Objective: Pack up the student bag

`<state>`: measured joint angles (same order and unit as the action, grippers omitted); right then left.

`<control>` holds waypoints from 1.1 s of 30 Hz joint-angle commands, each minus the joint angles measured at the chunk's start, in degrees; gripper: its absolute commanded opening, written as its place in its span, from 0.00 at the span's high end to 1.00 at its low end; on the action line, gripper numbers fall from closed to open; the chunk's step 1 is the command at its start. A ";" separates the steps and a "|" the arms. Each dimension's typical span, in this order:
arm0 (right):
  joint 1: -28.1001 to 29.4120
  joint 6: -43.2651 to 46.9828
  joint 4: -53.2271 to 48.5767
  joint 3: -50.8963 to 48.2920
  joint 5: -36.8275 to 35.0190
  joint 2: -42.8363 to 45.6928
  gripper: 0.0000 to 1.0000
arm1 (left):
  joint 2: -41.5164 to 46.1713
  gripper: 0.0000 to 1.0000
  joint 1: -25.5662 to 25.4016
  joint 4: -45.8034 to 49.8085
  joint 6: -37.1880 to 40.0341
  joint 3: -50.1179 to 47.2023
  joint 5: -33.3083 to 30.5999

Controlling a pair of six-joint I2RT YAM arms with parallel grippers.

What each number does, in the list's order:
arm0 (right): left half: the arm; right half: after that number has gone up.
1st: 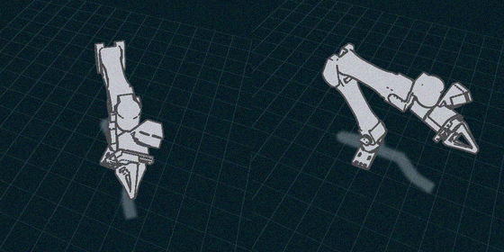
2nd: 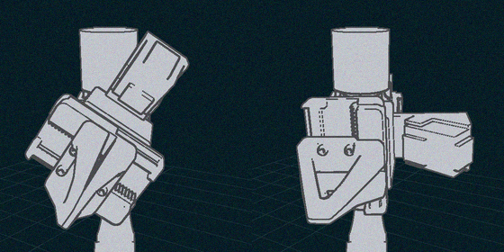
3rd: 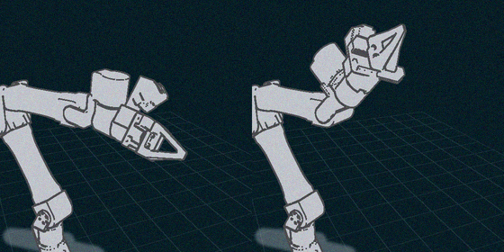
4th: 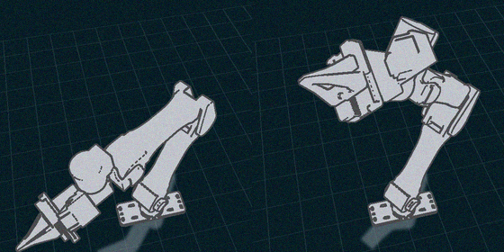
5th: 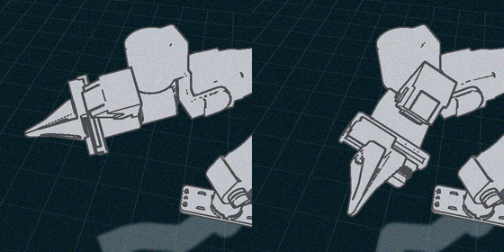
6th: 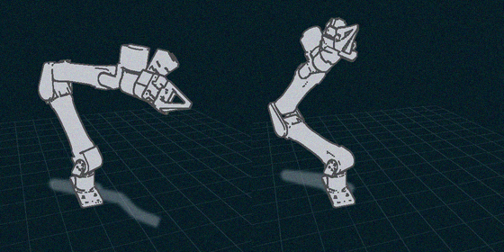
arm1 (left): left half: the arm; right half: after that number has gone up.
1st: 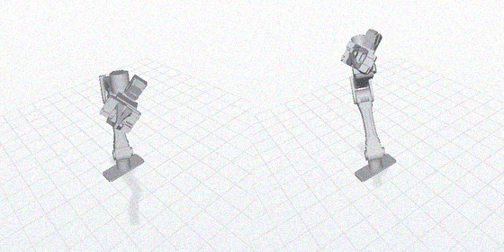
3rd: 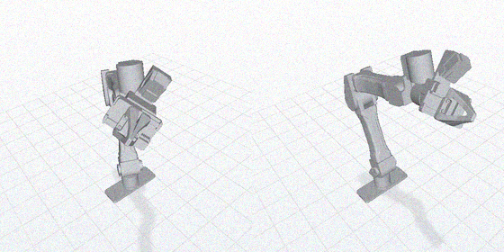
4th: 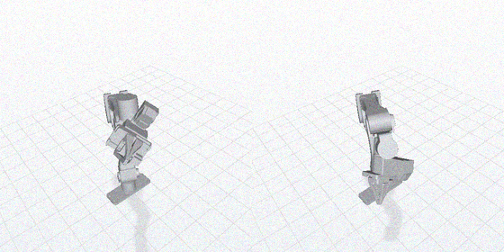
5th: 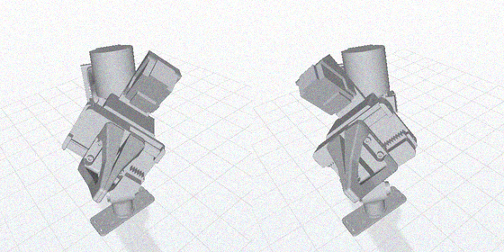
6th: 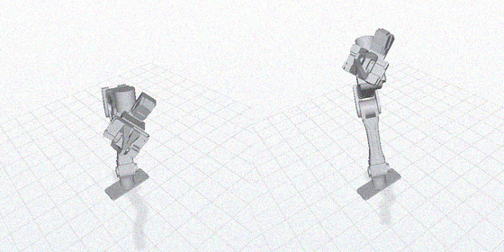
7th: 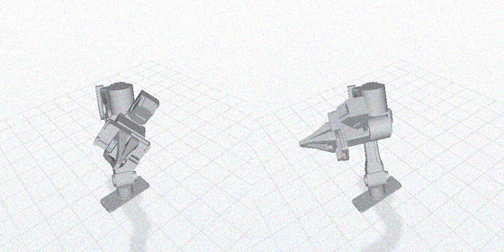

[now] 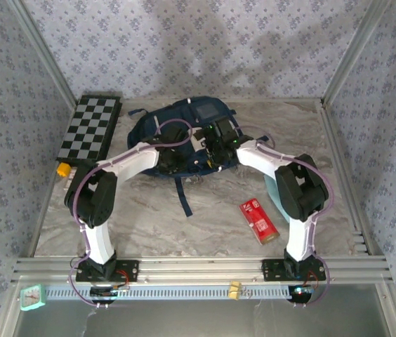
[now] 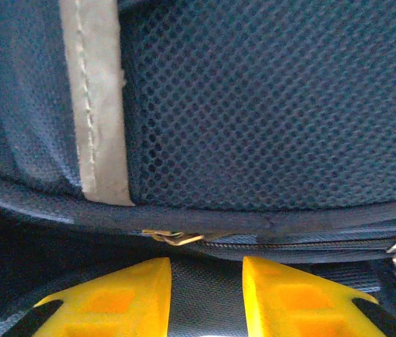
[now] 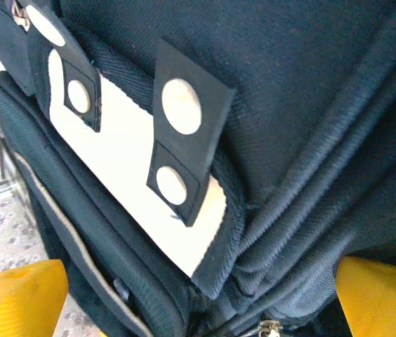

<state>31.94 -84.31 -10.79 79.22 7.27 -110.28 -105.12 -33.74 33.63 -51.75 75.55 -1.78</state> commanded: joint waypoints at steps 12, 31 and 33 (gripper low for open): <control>-0.56 0.36 -9.43 6.40 -7.00 -8.94 0.37 | -1.52 0.72 1.77 -0.98 -0.89 -4.30 -0.48; -2.26 -9.84 11.61 -1.72 -0.22 1.78 1.00 | 1.40 0.73 2.10 -4.45 1.93 -8.06 -2.24; -1.98 -11.03 13.36 -2.66 0.62 3.40 1.00 | 2.26 0.73 2.10 -4.14 3.65 -6.50 -2.28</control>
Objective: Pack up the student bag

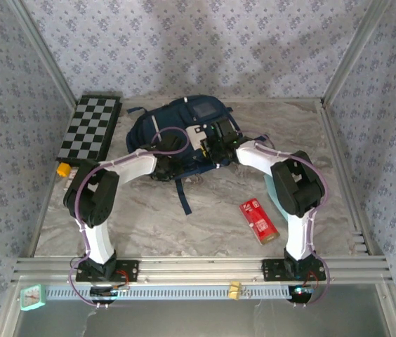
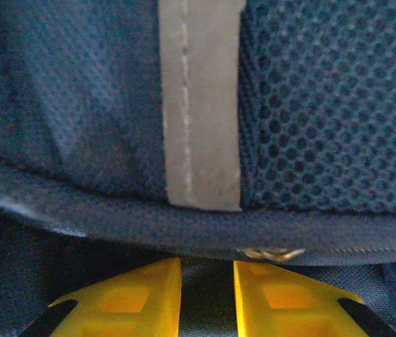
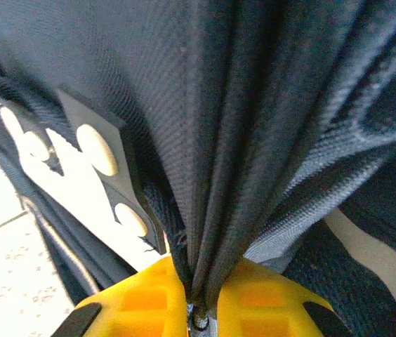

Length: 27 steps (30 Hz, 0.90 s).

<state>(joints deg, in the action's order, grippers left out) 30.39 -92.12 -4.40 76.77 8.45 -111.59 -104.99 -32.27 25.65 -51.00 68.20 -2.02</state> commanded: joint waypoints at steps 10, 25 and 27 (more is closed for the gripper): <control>1.04 -4.63 7.47 -1.22 0.02 9.01 1.00 | 17.05 0.51 -1.09 1.78 6.45 2.21 -2.04; 2.36 -6.98 5.23 -0.85 -1.27 13.14 1.00 | 5.69 0.57 -8.06 0.43 4.21 13.18 1.15; 2.31 -7.40 5.62 -1.26 -0.82 13.67 1.00 | 4.74 0.56 -8.14 -1.18 3.39 12.76 -0.64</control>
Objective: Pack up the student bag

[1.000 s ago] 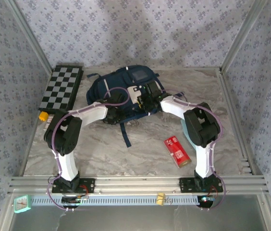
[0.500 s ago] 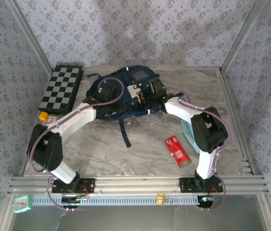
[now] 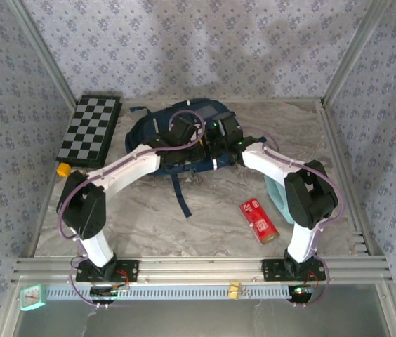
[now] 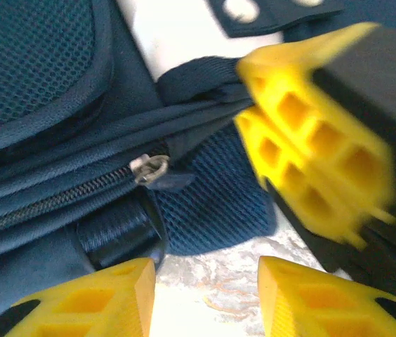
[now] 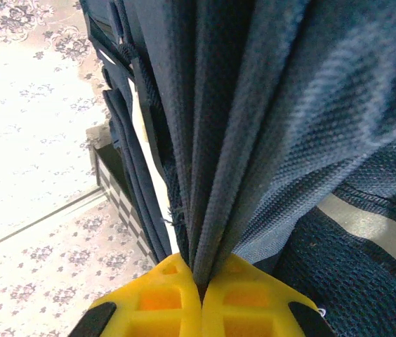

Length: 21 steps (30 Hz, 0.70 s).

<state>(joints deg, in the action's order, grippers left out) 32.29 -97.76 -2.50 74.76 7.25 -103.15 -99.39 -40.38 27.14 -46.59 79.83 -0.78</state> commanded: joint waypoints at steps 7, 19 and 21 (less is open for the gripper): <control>0.92 -2.61 3.77 -0.49 0.49 7.59 1.00 | -3.11 0.55 1.28 -10.05 -2.09 0.85 -5.90; 1.28 -3.23 6.03 -2.20 1.19 8.12 1.00 | -5.50 0.76 1.80 -11.11 -1.00 4.72 -11.16; 1.20 -2.74 5.89 -2.58 1.02 8.08 1.00 | -4.23 0.82 1.97 -11.12 -0.09 4.65 -11.14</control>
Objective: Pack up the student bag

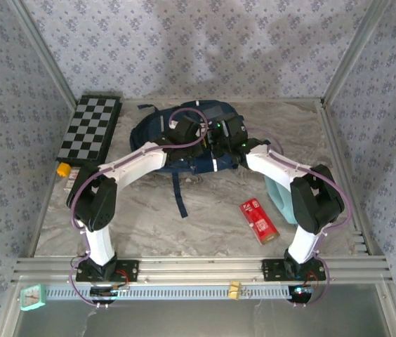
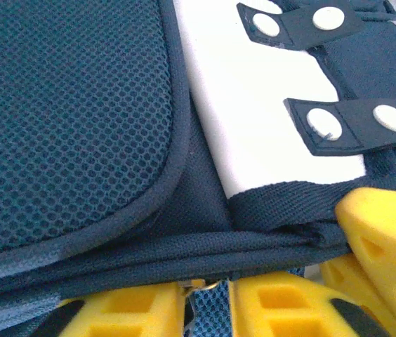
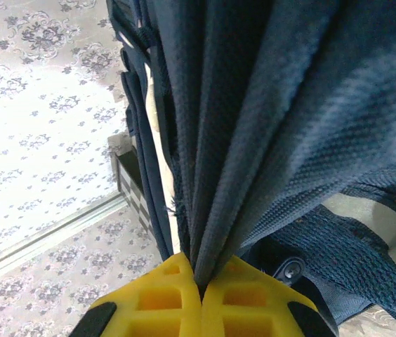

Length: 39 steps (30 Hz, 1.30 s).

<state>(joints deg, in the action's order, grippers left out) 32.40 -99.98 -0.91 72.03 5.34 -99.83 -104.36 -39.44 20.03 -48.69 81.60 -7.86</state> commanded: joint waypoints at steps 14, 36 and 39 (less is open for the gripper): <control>-1.48 3.96 3.70 -1.66 4.59 3.92 1.00 | 7.48 1.00 4.63 4.88 -0.33 1.16 7.50; -8.51 17.37 -2.40 -0.30 14.79 2.65 1.00 | 3.04 0.93 8.86 3.69 19.96 -7.80 5.94; -7.90 17.24 -1.64 -0.58 14.89 1.98 1.00 | 2.29 0.90 8.91 0.29 20.58 -8.72 5.00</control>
<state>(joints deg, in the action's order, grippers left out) 23.29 -84.14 -4.51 70.00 18.46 -98.61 -100.97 -30.98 28.60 -30.35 72.77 -1.02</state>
